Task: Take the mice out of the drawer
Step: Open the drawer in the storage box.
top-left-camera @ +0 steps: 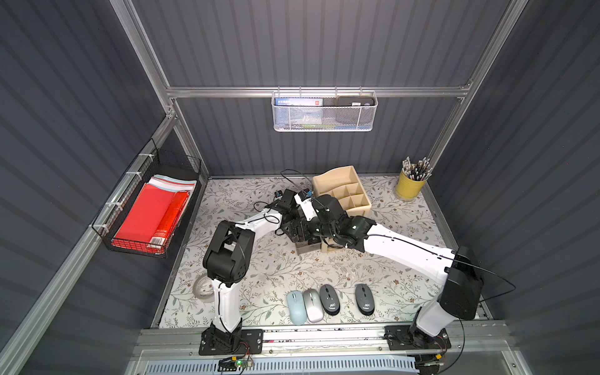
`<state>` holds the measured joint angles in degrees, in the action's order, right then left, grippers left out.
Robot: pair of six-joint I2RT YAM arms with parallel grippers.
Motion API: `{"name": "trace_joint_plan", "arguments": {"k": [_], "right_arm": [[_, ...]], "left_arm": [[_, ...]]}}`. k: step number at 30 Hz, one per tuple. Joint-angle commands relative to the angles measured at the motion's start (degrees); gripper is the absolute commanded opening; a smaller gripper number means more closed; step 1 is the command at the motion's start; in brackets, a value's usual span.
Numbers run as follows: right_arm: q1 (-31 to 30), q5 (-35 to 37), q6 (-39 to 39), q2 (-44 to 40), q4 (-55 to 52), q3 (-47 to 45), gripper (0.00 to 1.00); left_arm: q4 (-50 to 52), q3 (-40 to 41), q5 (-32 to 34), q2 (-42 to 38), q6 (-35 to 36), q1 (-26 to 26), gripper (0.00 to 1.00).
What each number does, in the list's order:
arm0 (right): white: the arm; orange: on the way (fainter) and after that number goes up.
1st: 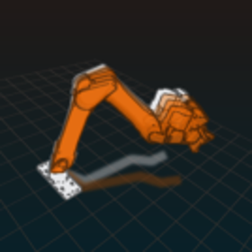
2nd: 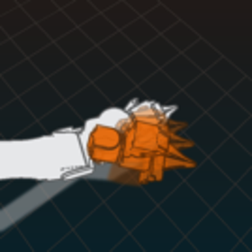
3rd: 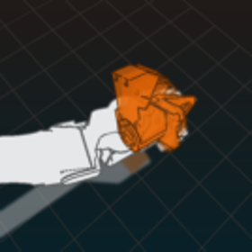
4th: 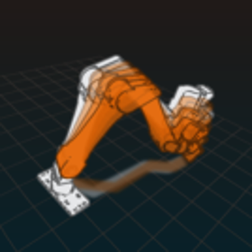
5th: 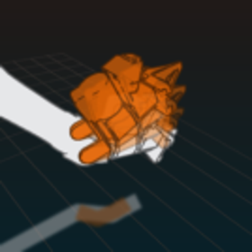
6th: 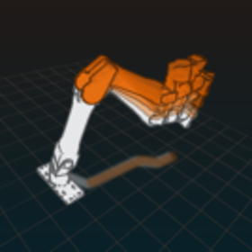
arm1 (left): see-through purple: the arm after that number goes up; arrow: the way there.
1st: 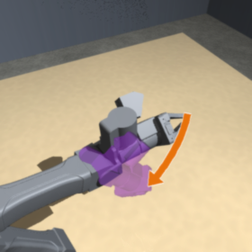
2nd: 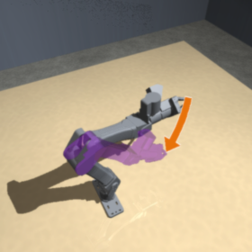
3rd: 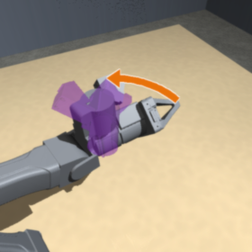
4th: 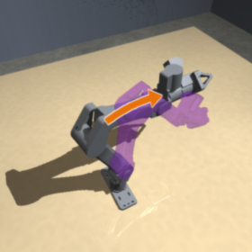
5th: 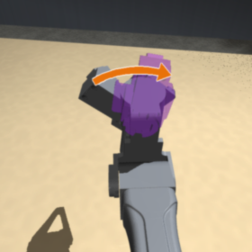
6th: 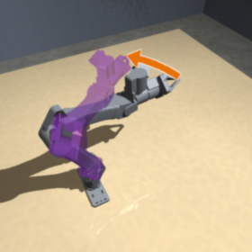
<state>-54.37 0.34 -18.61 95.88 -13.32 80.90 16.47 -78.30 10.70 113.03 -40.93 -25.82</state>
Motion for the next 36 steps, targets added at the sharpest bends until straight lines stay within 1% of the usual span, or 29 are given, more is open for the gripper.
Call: {"name": "trace_joint_plan", "arguments": {"k": [1,2,4,6,7,8,9,11,12,14,16,17,20,24,27,29,33,36], "right_arm": [[1.4,15.4,-0.3,3.4,-7.9,2.4,0.99],[1.5,16.4,-0.1,3.7,-8.4,2.6,0.99],[1.6,15.7,1.4,4.1,-8.1,2.7,0.99],[1.6,14.0,2.3,4.6,-7.9,3.4,0.99],[1.6,13.5,2.9,4.8,-7.7,3.7,0.99],[1.6,13.1,3.3,5.2,-7.8,4.1,0.99],[1.6,13.1,3.5,5.8,-8.3,4.8,0.99],[1.5,13.0,4.3,6.9,-9.0,6.1,0.98],[1.6,13.5,4.7,7.4,-9.1,6.4,0.96],[1.6,14.3,5.4,8.5,-9.8,7.5,0.89],[1.6,15.5,6.1,10.3,-10.5,9.2,0.75],[1.6,15.9,6.5,11.9,-11.7,10.9,0.67],[1.6,17.2,7.4,18.1,-16.5,17.6,0.55],[1.6,18.1,7.7,27.1,-24.0,28.0,0.50],[1.7,18.9,7.6,31.7,-27.2,32.9,0.51],[1.7,19.8,7.4,33.5,-28.9,34.5,0.53],[2.0,20.8,6.8,33.9,-29.4,33.3,0.55],[2.2,20.6,6.9,31.0,-26.5,28.9,0.55]], "left_arm": [[1.9,-0.5,2.5,-2.8,2.4,0.7,0.17],[2.1,-0.5,2.9,-2.9,2.7,0.9,0.17],[2.1,-0.5,2.7,-3.0,3.6,1.0,0.18],[1.6,-0.5,1.8,-3.5,4.6,1.0,0.24],[0.9,-0.4,1.3,-4.1,5.2,1.0,0.31],[0.0,-0.1,0.6,-5.3,5.5,1.3,0.43],[-1.5,0.4,-0.4,-7.1,5.9,1.5,0.58],[-4.6,1.6,-2.4,-11.3,6.5,2.4,0.92],[-5.7,1.9,-2.9,-13.9,6.8,3.2,0.98],[-6.4,1.7,-3.1,-17.8,7.7,5.1,0.99],[-6.4,1.4,-2.9,-21.2,8.8,7.3,0.99],[-6.1,1.0,-2.7,-22.3,9.5,8.3,1.00],[-3.2,-0.5,-2.3,-23.3,11.2,10.5,0.99],[-2.9,1.8,-2.5,-25.0,11.9,11.8,0.99],[-3.3,3.9,-2.6,-25.9,12.7,12.6,0.99],[-3.0,4.4,-2.3,-26.0,13.5,13.0,0.99],[-2.9,4.9,-2.1,-25.7,15.0,13.3,0.99],[-3.3,4.9,-2.4,-25.0,15.3,13.4,0.99]]}}
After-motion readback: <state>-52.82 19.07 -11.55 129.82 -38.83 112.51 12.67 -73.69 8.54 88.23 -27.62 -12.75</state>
